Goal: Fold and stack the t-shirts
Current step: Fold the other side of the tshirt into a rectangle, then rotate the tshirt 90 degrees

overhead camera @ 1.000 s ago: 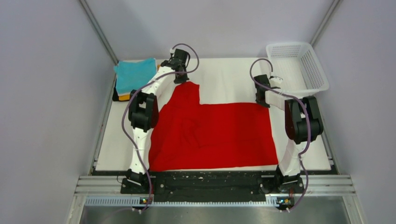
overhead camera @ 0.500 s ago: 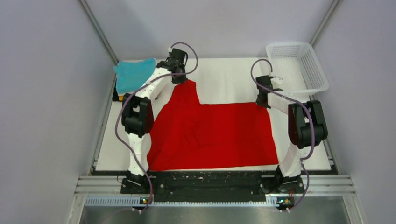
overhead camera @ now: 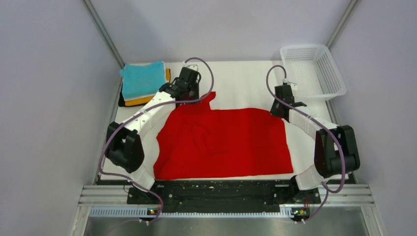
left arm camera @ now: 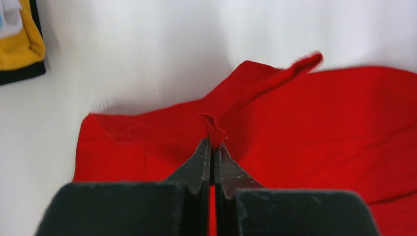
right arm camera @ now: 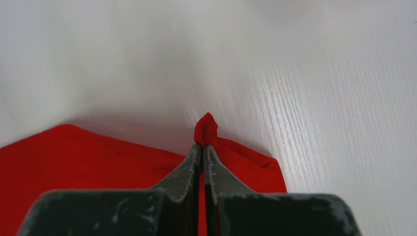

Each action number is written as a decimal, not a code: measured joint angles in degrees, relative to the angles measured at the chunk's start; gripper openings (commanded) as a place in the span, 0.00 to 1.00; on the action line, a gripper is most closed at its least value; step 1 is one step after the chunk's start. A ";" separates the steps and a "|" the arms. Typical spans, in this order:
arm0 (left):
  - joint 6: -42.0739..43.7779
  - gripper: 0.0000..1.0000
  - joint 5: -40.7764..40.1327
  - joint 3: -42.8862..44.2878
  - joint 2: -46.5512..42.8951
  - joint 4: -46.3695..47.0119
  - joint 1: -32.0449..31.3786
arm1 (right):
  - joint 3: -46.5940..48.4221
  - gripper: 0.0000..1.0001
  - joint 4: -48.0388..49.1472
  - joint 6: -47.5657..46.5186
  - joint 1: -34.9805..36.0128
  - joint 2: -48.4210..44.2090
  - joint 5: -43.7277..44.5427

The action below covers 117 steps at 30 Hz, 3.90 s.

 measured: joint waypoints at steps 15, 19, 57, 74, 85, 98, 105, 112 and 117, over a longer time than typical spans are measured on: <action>-6.56 0.00 0.66 -23.19 -27.80 -0.37 -2.34 | -6.29 0.00 -4.37 -2.62 0.13 -12.76 -0.17; -10.40 0.00 0.94 -25.99 -33.38 -1.79 -2.56 | -6.27 0.00 -5.31 -3.26 0.13 -14.21 0.63; -33.90 0.48 11.21 -48.09 -58.12 -22.32 -5.22 | -9.20 0.81 -22.08 2.36 0.13 -20.79 6.67; -31.50 0.99 19.61 -45.83 -49.27 -11.28 -5.42 | -10.32 0.97 -15.52 -1.79 0.13 -28.59 -13.77; -29.81 0.99 23.45 -45.99 -30.05 2.16 -10.23 | -14.47 0.97 -9.70 -2.58 0.13 -23.19 -23.58; -38.25 0.99 20.70 -44.96 -17.75 3.96 -6.93 | -18.25 0.97 -0.35 -1.95 0.81 -12.94 -30.62; -38.86 0.99 23.89 -29.09 -0.70 1.05 2.05 | -21.31 0.97 2.99 -1.46 1.40 -15.32 -30.56; -37.03 0.97 25.14 6.36 24.13 -4.83 5.42 | -26.47 0.99 -1.14 0.33 7.74 -24.04 -33.53; -36.06 0.99 25.86 43.67 47.21 -1.62 5.35 | -29.03 0.99 -3.39 5.11 19.80 -27.32 -40.76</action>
